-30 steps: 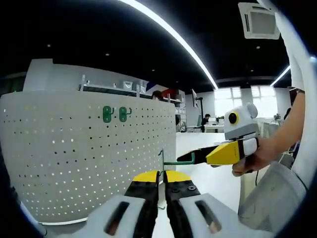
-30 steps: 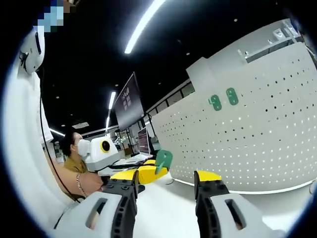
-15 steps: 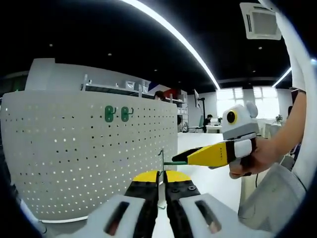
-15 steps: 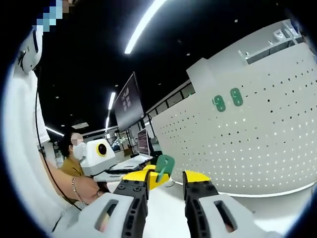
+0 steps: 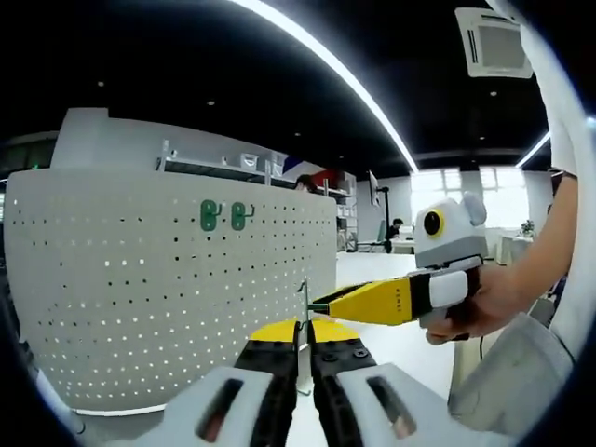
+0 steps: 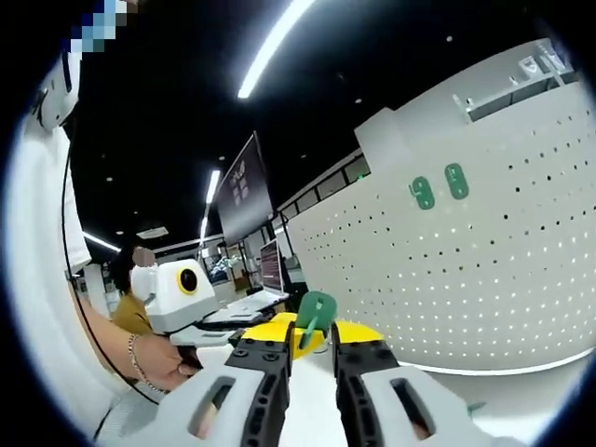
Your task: Insert the hook assembly into the mounting plate slot until the hook locks in place.
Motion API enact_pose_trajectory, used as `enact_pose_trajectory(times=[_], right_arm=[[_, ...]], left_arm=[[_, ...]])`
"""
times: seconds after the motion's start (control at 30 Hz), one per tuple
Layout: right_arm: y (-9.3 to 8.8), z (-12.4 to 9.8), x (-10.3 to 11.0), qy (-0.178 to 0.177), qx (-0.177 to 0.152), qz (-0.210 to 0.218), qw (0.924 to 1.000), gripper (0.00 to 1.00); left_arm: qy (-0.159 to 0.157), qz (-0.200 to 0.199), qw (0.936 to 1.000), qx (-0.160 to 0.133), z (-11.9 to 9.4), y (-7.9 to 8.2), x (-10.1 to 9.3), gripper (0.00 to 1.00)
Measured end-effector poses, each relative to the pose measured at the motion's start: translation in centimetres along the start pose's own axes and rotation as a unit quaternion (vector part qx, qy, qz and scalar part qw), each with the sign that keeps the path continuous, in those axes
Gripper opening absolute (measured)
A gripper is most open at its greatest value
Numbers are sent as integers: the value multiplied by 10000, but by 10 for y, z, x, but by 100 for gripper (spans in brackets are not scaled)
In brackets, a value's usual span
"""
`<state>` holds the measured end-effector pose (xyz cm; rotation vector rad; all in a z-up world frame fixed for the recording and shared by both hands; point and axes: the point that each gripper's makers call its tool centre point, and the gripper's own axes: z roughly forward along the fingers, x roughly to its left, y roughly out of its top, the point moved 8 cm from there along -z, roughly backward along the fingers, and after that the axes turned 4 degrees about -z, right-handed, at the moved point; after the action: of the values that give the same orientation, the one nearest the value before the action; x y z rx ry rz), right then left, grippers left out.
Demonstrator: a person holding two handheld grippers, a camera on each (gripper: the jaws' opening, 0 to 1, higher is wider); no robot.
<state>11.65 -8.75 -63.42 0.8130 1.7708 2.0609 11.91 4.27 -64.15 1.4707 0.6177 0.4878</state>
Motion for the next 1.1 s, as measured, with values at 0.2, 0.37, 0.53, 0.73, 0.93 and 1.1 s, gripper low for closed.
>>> enact_pose_trajectory(times=[0.2,0.37,0.53,0.73,0.93,1.1], right_arm=[[-2,2,0,19,-9,46,10000,9],[-3,4,0,-7,-31,70,10000,6],[-3,6,1,-69,-93,160,9998,5],[-6,7,0,-283,-207,296,9989,2],[-8,7,1,-364,-223,499,9978,1],[-8,6,2,-385,-238,497,9977,1]], left_arm=[[5,-101,9999,-17,1,-2,0,4],[26,-181,9998,-43,1,-2,-1,4],[83,-222,9997,-48,0,-1,0,4],[183,-239,9995,-36,1,-2,-2,4],[215,-195,9996,-12,1,-3,-2,4],[215,-170,9996,-9,1,-3,-2,4]])
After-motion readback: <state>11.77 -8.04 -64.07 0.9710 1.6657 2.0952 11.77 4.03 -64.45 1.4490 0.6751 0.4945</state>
